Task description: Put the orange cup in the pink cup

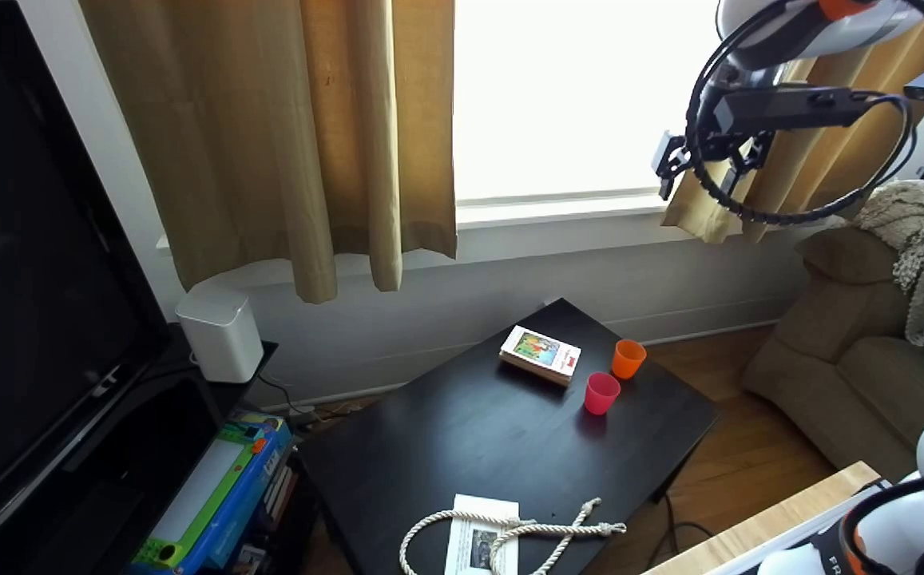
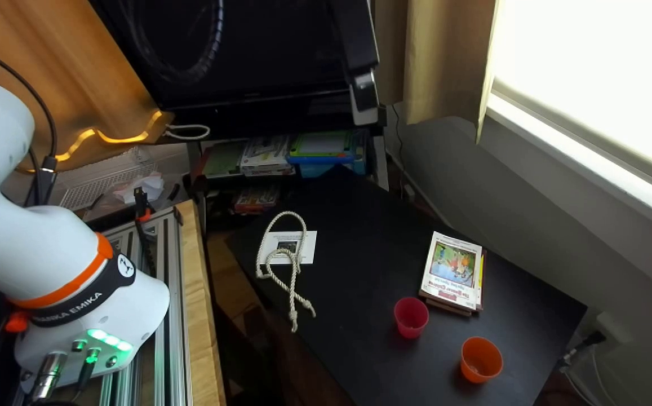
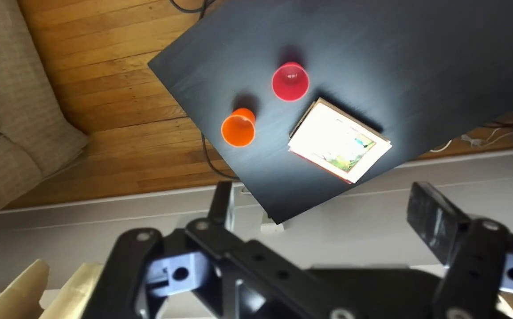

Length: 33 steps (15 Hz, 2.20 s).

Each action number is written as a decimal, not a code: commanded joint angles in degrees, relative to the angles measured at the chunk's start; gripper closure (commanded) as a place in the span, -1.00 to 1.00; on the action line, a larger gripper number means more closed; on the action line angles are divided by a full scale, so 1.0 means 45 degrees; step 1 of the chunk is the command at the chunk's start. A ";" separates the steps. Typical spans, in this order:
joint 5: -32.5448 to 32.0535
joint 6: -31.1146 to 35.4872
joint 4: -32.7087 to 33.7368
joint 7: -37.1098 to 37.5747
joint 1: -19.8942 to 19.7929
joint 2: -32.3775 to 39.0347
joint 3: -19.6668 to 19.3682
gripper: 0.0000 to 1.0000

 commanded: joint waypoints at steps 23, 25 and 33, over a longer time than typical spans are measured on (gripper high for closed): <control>0.2088 0.6425 0.0109 0.5614 -0.0947 0.8059 -0.2045 -1.00; 0.1920 0.6309 -0.0211 0.5282 -0.0589 0.7546 -0.2357 -1.00; 0.1989 0.6519 0.0010 0.5256 -0.0350 0.7832 -0.2546 -1.00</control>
